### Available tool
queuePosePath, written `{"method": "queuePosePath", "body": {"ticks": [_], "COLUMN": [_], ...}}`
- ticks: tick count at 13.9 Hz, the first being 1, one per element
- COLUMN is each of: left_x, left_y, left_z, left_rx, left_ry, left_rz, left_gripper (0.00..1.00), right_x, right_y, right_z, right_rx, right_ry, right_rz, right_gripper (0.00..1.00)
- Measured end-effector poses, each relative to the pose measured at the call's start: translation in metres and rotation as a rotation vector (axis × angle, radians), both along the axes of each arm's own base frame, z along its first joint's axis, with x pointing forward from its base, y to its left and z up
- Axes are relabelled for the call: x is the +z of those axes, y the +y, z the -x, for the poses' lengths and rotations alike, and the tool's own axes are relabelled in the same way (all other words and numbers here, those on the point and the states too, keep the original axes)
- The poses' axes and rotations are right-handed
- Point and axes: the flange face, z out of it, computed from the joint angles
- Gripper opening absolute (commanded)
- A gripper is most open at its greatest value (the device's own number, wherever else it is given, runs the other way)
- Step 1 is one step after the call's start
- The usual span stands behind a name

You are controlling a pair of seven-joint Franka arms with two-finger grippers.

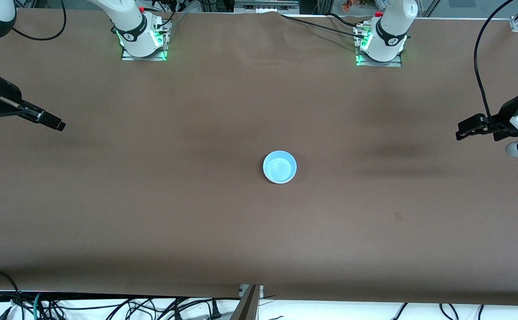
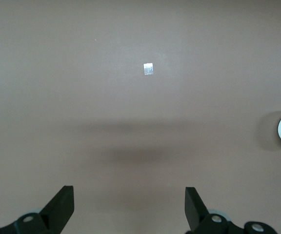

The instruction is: Stack pink and blue bowls on white bowl

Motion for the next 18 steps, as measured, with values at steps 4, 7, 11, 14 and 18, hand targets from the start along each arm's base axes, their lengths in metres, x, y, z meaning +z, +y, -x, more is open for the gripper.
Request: {"method": "queuePosePath", "body": {"ticks": [4, 7, 11, 14, 18], "left_x": [0.0, 0.0, 0.0, 0.0, 0.0], "left_y": [0.0, -0.002, -0.002, -0.002, -0.002], "left_z": [0.0, 0.0, 0.0, 0.0, 0.0], "left_rx": [-0.001, -0.003, -0.004, -0.004, -0.004], "left_ry": [0.0, 0.0, 0.0, 0.0, 0.0], "left_rz": [0.0, 0.0, 0.001, 0.001, 0.001], "left_gripper": [1.0, 1.0, 1.0, 1.0, 1.0], "right_x": [0.002, 0.01, 0.02, 0.019, 0.017], "right_y": [-0.007, -0.007, -0.006, -0.012, -0.021], "right_z": [0.017, 0.013, 0.005, 0.003, 0.002], "right_rx": [-0.001, 0.003, 0.005, 0.02, 0.152], "right_ry": [-0.023, -0.056, -0.084, -0.083, -0.086], "right_rz": [-0.019, -0.01, 0.0, 0.003, 0.004], "right_gripper": [0.99, 0.99, 0.99, 0.99, 0.99]}}
